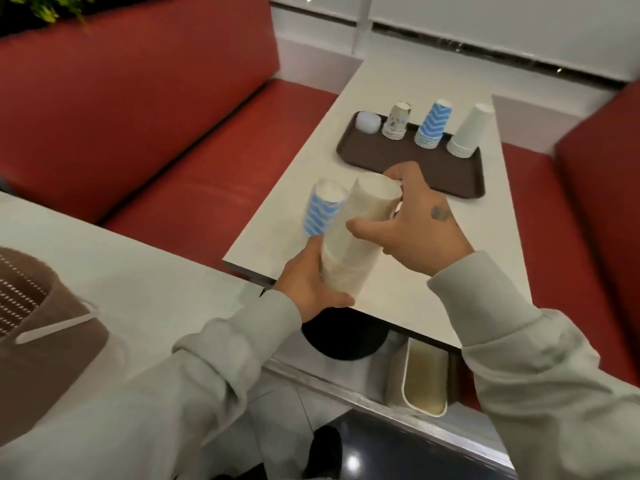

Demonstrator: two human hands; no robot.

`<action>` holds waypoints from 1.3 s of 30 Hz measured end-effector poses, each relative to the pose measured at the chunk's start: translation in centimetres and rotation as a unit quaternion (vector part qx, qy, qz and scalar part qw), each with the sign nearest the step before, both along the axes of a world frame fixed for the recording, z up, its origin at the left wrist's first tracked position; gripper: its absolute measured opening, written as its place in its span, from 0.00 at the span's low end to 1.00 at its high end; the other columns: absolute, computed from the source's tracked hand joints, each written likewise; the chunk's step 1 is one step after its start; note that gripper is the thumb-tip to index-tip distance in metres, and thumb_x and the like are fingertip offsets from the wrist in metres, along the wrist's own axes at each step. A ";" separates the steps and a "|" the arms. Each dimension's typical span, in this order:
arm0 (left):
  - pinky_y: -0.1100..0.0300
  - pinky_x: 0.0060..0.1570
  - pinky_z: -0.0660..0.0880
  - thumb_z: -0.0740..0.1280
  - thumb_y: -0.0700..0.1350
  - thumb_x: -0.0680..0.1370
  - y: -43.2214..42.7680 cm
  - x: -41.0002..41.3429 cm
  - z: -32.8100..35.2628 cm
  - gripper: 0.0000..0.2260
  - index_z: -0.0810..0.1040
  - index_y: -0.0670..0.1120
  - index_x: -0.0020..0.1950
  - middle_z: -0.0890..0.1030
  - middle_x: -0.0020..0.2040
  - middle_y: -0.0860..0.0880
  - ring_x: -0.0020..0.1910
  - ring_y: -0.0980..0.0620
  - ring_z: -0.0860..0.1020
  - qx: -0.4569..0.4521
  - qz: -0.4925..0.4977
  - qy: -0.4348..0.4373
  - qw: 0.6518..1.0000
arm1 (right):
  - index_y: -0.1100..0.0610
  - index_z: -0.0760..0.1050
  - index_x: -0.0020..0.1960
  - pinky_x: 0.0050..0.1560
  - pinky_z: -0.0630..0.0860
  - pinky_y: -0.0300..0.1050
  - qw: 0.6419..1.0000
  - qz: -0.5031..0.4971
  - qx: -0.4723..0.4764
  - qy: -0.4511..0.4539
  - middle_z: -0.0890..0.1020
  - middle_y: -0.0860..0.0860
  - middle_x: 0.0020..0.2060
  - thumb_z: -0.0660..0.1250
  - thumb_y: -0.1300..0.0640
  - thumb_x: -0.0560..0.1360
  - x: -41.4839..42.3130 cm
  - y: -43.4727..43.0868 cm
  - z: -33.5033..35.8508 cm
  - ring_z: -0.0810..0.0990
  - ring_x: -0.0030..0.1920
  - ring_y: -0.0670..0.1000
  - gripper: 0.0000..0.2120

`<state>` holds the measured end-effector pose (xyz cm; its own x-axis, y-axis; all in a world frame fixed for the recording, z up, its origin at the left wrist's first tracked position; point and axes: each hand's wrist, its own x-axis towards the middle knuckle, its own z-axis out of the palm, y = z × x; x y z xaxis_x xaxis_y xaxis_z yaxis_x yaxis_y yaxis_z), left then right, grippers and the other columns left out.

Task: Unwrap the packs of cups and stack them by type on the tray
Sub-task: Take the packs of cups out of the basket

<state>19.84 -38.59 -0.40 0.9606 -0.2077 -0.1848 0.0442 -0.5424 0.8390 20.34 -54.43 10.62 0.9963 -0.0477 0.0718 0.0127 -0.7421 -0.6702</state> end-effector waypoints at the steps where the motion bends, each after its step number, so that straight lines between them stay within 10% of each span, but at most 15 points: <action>1: 0.55 0.54 0.74 0.82 0.49 0.62 -1.0 0.5 -0.3 0.39 0.63 0.56 0.67 0.78 0.57 0.54 0.55 0.50 0.77 0.003 0.001 0.004 1.000 | 0.47 0.65 0.62 0.36 0.79 0.46 1.000 -0.010 -0.001 0.004 0.81 0.50 0.39 0.76 0.45 0.65 0.1 -0.8 -0.3 0.83 0.38 0.54 0.31; 21: 0.52 0.66 0.71 0.81 0.50 0.65 -7.1 4.6 -3.2 0.37 0.70 0.48 0.71 0.76 0.65 0.48 0.66 0.48 0.74 0.072 0.025 0.022 0.997 | 0.48 0.61 0.71 0.58 0.75 0.54 0.996 -0.016 -0.073 0.040 0.75 0.50 0.61 0.74 0.43 0.68 3.2 -5.9 -2.7 0.75 0.59 0.57 0.36; 26: 0.53 0.66 0.73 0.81 0.50 0.66 -4.4 3.8 -0.9 0.40 0.67 0.48 0.75 0.77 0.64 0.48 0.63 0.51 0.76 0.086 0.005 0.016 0.996 | 0.51 0.67 0.72 0.66 0.66 0.49 0.985 0.023 -0.145 -0.091 0.71 0.52 0.66 0.75 0.42 0.67 3.4 -4.7 -1.0 0.66 0.69 0.55 0.37; 35: 0.61 0.48 0.80 0.81 0.53 0.66 5.7 1.6 4.6 0.30 0.75 0.55 0.65 0.79 0.53 0.55 0.52 0.60 0.78 0.069 0.114 -0.056 0.990 | 0.51 0.72 0.66 0.54 0.66 0.40 0.971 0.179 -0.079 -0.134 0.74 0.47 0.61 0.73 0.47 0.71 3.3 5.3 0.0 0.71 0.62 0.49 0.25; 39: 0.55 0.56 0.79 0.81 0.54 0.65 11.9 -1.0 5.2 0.31 0.74 0.55 0.66 0.80 0.51 0.55 0.51 0.58 0.80 0.075 0.179 -0.068 0.979 | 0.51 0.74 0.63 0.53 0.70 0.40 0.962 0.252 -0.049 -0.091 0.76 0.45 0.56 0.73 0.47 0.72 3.0 11.4 -1.4 0.74 0.56 0.46 0.22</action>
<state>18.86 -26.66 4.80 0.9846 0.1663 -0.0534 0.1477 -0.6294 0.7629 23.36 -43.02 9.23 0.8612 0.4550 0.2265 0.4987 -0.6704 -0.5493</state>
